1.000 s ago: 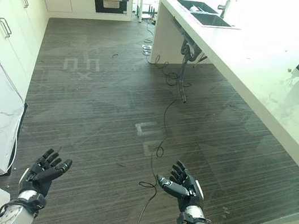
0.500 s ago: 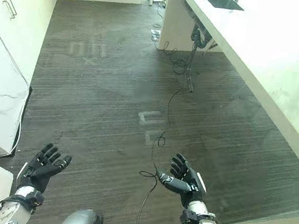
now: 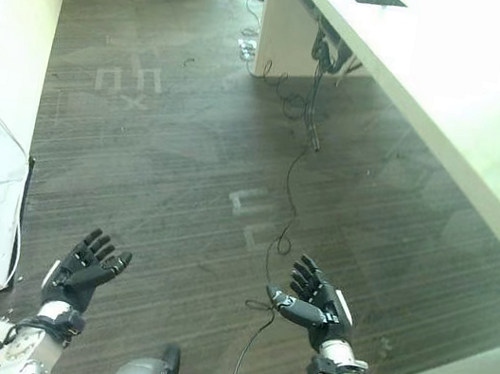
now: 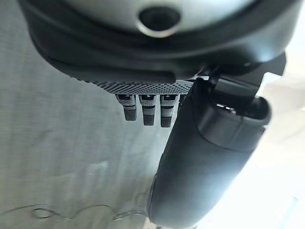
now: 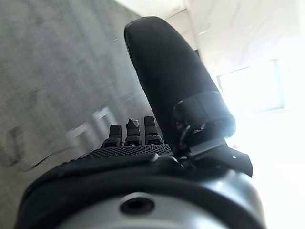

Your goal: Place the dishes in the dishwasher.

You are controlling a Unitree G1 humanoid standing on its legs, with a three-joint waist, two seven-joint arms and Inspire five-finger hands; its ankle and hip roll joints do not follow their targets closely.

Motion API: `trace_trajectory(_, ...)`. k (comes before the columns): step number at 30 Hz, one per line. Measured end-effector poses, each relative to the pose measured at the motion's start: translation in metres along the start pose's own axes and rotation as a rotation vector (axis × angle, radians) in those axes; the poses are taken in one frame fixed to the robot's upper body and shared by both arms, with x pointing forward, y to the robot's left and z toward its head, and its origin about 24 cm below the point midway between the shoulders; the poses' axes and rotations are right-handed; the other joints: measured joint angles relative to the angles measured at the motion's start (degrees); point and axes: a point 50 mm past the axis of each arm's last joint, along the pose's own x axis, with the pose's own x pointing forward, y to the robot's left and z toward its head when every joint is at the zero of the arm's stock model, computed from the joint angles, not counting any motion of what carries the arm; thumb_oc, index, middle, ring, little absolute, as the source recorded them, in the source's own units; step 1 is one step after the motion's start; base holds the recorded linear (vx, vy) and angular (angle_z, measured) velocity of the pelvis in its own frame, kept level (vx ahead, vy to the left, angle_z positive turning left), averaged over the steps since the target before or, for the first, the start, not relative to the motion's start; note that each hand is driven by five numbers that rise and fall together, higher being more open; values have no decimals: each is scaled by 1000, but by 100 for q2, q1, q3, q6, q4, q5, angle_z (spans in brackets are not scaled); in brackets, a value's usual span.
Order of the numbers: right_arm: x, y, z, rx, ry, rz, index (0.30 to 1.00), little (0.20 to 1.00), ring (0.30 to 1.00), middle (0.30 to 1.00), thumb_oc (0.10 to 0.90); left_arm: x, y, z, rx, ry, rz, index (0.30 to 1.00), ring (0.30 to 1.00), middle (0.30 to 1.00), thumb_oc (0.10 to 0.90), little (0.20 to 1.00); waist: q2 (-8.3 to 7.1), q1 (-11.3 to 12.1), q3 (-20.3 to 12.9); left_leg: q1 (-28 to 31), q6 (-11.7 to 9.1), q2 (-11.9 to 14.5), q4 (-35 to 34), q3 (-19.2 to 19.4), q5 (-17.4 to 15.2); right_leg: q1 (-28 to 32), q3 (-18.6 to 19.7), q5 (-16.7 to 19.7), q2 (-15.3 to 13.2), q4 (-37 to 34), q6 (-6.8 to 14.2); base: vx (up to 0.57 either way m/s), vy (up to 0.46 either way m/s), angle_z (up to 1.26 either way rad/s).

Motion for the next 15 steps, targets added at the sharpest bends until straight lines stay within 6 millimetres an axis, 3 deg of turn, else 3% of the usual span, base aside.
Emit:
trace_trajectory(1, 5, 10, 0, 39, -19, 21, 900, 900, 900, 900, 800, 3, 1, 5, 14, -12, -7, 900, 900, 900, 800, 900, 22, -1, -5, 11, 155, -61, 183, 42, -145, -628, -78, 263, -186, 1440, 21, 220, 183, 17)
trace_trajectory(3, 14, 24, 2, 49, -31, 72, 900, 900, 900, 900, 800, 2, 5, 6, 28, -12, 2, 900, 900, 900, 800, 900, 89, -27, 22, 173, 355, -97, 297, 128, -394, -1151, -31, 493, -281, 2115, -20, 243, 43, -16)
trace_trajectory(4, 20, 33, 5, 39, -36, 111, 900, 900, 900, 900, 800, -1, 6, 0, 29, 20, 14, 900, 900, 900, 800, 900, 217, -83, 47, 417, 335, -131, 60, 247, -475, -1504, -199, 430, -265, 1970, -75, 340, -94, -28)
trace_trajectory(6, 17, 32, -1, 37, -13, 112, 900, 900, 900, 900, 800, -7, 7, -6, 38, 52, 7, 900, 900, 900, 800, 900, 299, -110, 40, 837, 166, -163, -458, 281, -411, -1470, -548, 367, 129, 329, -100, 323, -132, -16)
trace_trajectory(8, 8, 24, -5, 37, -1, 89, 900, 900, 900, 900, 800, -7, 7, -5, 56, 55, 3, 900, 900, 900, 800, 900, 172, -114, -2, 901, 34, -304, -630, 299, -476, -1422, -864, 480, 412, -1547, -36, 223, -130, -3)
trace_trajectory(9, 4, 18, -6, 40, 3, 69, 900, 900, 900, 900, 800, -7, 8, -5, 62, 59, 2, 900, 900, 900, 800, 900, 53, -136, 14, 917, 130, -463, -587, 340, -412, -1575, -877, 566, 387, -1908, -81, 309, -187, 6)
trace_trajectory(10, -1, 10, -8, 32, 16, 42, 900, 900, 900, 900, 800, -7, 9, -7, 67, 70, 4, 900, 900, 900, 800, 900, -105, -222, 13, 919, 103, -672, -530, 369, -474, -1928, -752, 685, 241, -1691, -128, 343, -195, 25)
trace_trajectory(11, -7, 1, -9, 20, 27, 19, 900, 900, 900, 900, 800, -9, 9, -10, 68, 88, 5, 900, 900, 900, 800, 900, -152, -357, 4, 944, 100, -817, -512, 307, -551, -2168, -662, 811, 116, -1606, -148, 277, -153, 35)
trace_trajectory(15, -16, -18, -6, 0, 27, -49, 900, 900, 900, 900, 800, -18, 14, -19, 97, 130, 25, 900, 900, 900, 800, 900, -119, -557, 105, 1204, 184, -986, -481, 436, -617, -2784, -448, 1098, -69, -1738, -190, 382, -207, 4)
